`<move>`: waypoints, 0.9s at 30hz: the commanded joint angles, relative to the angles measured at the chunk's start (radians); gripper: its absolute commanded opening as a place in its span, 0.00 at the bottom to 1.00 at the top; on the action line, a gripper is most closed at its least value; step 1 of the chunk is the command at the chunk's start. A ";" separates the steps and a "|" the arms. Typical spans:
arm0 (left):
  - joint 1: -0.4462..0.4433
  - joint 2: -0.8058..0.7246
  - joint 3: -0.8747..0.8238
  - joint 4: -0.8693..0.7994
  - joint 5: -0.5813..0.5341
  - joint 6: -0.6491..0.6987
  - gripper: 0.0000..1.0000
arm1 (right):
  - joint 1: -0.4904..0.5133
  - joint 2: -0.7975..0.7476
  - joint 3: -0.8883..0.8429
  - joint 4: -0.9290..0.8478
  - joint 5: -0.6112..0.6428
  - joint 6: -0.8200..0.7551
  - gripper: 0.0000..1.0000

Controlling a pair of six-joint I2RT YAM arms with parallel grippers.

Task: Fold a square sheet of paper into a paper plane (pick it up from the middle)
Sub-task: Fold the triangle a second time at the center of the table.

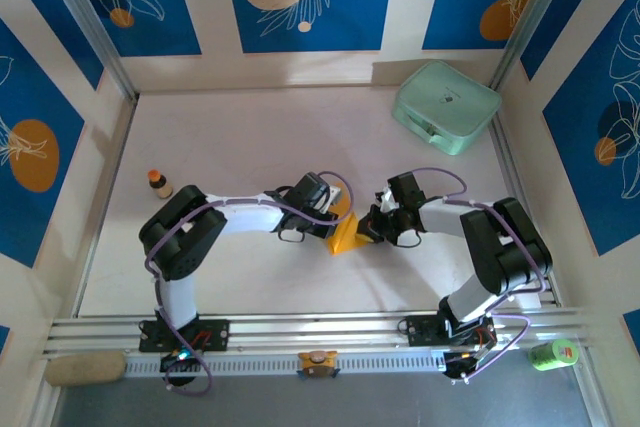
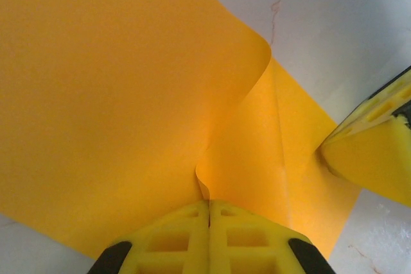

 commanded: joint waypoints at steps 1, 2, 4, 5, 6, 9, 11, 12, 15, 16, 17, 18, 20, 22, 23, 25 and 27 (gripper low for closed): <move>0.006 0.010 -0.019 -0.017 0.041 -0.031 0.00 | 0.010 -0.053 -0.008 0.026 -0.033 0.009 0.07; 0.007 0.002 -0.024 -0.017 0.044 -0.039 0.00 | 0.013 -0.054 -0.007 0.033 -0.036 0.012 0.07; 0.007 -0.006 -0.031 -0.016 0.055 -0.055 0.00 | 0.017 -0.039 -0.005 0.043 -0.050 0.014 0.08; 0.006 -0.010 -0.032 -0.020 0.063 -0.058 0.00 | 0.020 -0.030 -0.003 0.050 -0.058 0.015 0.08; 0.007 -0.012 -0.032 -0.024 0.068 -0.058 0.00 | 0.023 -0.022 -0.004 0.058 -0.062 0.019 0.08; 0.005 -0.023 -0.036 -0.018 0.066 -0.069 0.00 | 0.033 0.007 0.002 0.064 -0.062 0.023 0.08; 0.005 -0.026 -0.032 -0.017 0.066 -0.071 0.00 | 0.035 0.032 0.013 0.039 -0.053 0.017 0.07; 0.005 -0.028 -0.030 -0.017 0.066 -0.072 0.00 | 0.036 0.041 0.015 0.031 -0.049 0.014 0.06; 0.005 -0.042 -0.025 -0.019 0.053 -0.063 0.00 | 0.035 0.053 0.010 0.017 -0.024 0.017 0.05; 0.007 -0.049 -0.021 -0.026 0.040 -0.054 0.00 | 0.032 0.058 0.012 0.003 -0.012 0.017 0.04; 0.006 -0.053 -0.017 -0.033 0.031 -0.045 0.00 | 0.030 0.063 0.014 -0.010 -0.004 0.016 0.04; 0.007 -0.057 -0.011 -0.042 0.017 -0.032 0.00 | 0.027 0.064 0.015 -0.018 0.003 0.014 0.04; 0.008 -0.061 0.002 -0.062 -0.011 -0.013 0.00 | 0.024 0.059 0.011 -0.017 0.008 0.013 0.04; 0.007 -0.056 0.017 -0.082 -0.032 0.006 0.00 | 0.022 0.054 0.009 -0.014 0.007 0.012 0.03; 0.007 -0.052 0.021 -0.089 -0.033 0.012 0.00 | 0.021 0.052 0.010 -0.016 0.007 0.011 0.04; 0.008 -0.046 0.027 -0.092 -0.038 0.023 0.00 | 0.020 0.050 0.009 -0.013 0.003 0.011 0.03; 0.007 -0.040 0.031 -0.095 -0.047 0.027 0.00 | 0.020 0.050 0.007 -0.011 0.002 0.009 0.03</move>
